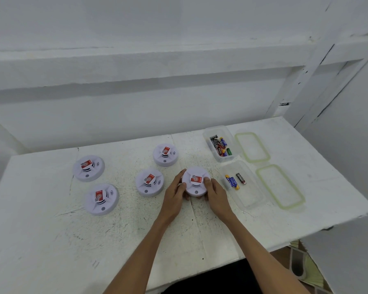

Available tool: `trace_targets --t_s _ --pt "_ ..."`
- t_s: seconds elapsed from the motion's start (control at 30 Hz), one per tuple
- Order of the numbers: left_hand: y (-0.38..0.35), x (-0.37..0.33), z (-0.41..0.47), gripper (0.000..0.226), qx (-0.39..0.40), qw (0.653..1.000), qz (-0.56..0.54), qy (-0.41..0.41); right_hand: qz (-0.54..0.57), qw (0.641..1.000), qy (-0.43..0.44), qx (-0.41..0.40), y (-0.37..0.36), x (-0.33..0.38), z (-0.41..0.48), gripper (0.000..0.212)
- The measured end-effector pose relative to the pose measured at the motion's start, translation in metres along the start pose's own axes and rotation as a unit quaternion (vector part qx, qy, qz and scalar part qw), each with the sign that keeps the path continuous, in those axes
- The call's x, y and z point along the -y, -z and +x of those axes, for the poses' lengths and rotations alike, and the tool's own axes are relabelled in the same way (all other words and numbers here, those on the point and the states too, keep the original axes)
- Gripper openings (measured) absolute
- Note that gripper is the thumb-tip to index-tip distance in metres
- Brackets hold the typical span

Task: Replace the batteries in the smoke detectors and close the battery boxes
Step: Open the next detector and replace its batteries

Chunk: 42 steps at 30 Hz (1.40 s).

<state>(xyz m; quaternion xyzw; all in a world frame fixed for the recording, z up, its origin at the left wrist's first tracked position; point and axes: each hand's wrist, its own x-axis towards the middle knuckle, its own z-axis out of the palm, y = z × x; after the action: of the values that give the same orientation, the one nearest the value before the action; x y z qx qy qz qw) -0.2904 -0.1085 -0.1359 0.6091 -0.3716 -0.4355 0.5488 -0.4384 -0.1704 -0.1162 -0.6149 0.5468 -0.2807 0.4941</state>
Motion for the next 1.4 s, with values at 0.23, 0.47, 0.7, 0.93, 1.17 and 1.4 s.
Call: trace_targets --t_s 0.23,0.47,0.7,0.93,1.17,1.4 --pt "0.0000 -0.0009 -0.0002 0.045 -0.001 1.000 0.002 0.002 -0.001 1.000 -0.005 0.004 -0.0004 -0.0004 0.0013 0.050" --pt "0.0000 -0.0017 -0.0004 0.045 -0.002 1.000 0.005 0.001 -0.002 1.000 0.000 0.001 -0.0009 -0.0028 0.0019 0.053" --pt "-0.0002 -0.0037 -0.0020 0.044 -0.005 1.000 0.005 -0.005 0.001 1.000 -0.004 0.002 -0.0010 -0.0023 0.0009 0.052" --pt "-0.0004 -0.0025 -0.0014 0.044 -0.004 1.000 0.005 0.000 -0.001 1.000 -0.006 0.002 -0.0010 -0.0024 0.0017 0.053" --pt "-0.0009 -0.0053 -0.0025 0.045 -0.004 1.000 0.006 0.002 0.000 1.000 -0.007 0.002 -0.0004 -0.0024 0.0006 0.052" --pt "-0.0002 -0.0023 -0.0004 0.045 0.000 1.000 0.008 0.005 -0.002 1.000 -0.008 0.004 -0.0012 -0.0043 0.0024 0.050"
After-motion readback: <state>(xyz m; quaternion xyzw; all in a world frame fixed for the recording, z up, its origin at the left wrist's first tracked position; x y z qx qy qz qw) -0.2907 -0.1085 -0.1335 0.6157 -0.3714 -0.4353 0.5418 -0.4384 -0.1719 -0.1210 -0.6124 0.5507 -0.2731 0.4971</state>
